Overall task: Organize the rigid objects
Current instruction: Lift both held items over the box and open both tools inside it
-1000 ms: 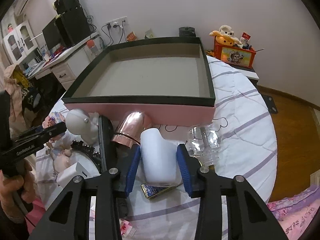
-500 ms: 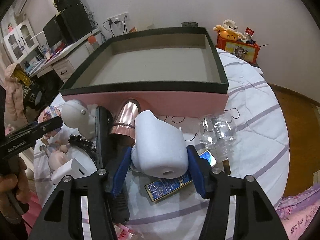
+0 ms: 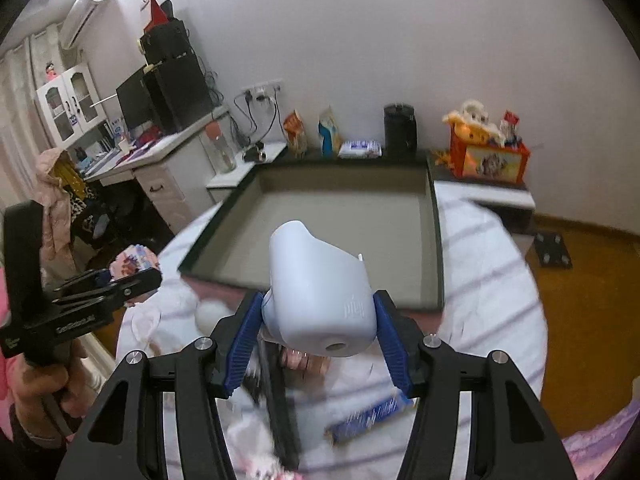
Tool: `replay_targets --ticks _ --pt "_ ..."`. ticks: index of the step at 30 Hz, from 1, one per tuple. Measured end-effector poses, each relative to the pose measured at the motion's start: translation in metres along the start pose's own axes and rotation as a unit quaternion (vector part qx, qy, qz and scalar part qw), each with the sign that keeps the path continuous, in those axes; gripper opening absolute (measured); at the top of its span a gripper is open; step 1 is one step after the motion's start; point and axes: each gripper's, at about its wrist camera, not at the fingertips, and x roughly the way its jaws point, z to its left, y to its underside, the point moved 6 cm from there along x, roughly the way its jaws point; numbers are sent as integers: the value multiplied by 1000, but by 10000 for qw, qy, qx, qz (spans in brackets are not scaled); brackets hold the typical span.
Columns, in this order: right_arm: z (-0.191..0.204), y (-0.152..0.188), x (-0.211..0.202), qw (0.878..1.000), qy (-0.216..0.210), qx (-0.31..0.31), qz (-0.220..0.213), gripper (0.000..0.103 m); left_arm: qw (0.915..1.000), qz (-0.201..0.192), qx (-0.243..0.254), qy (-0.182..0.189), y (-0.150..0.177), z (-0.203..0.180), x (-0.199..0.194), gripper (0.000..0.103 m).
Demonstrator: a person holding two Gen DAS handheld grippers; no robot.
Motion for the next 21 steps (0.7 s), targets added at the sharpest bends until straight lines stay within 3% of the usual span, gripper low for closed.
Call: replay_targets --ticks 6,10,17,21 --pt "-5 -49 33 10000 12 -41 -40 57 9996 -148 204 -124 -61 -12 25 53" --pt "-21 -73 75 9997 68 135 170 57 9992 -4 247 -319 -91 -14 70 53" --pt "-47 -79 148 9961 205 421 746 57 9961 625 173 -603 -103 -10 164 53" --pt "-53 -75 174 9932 359 376 1043 57 9932 923 234 -674 -100 -10 192 53"
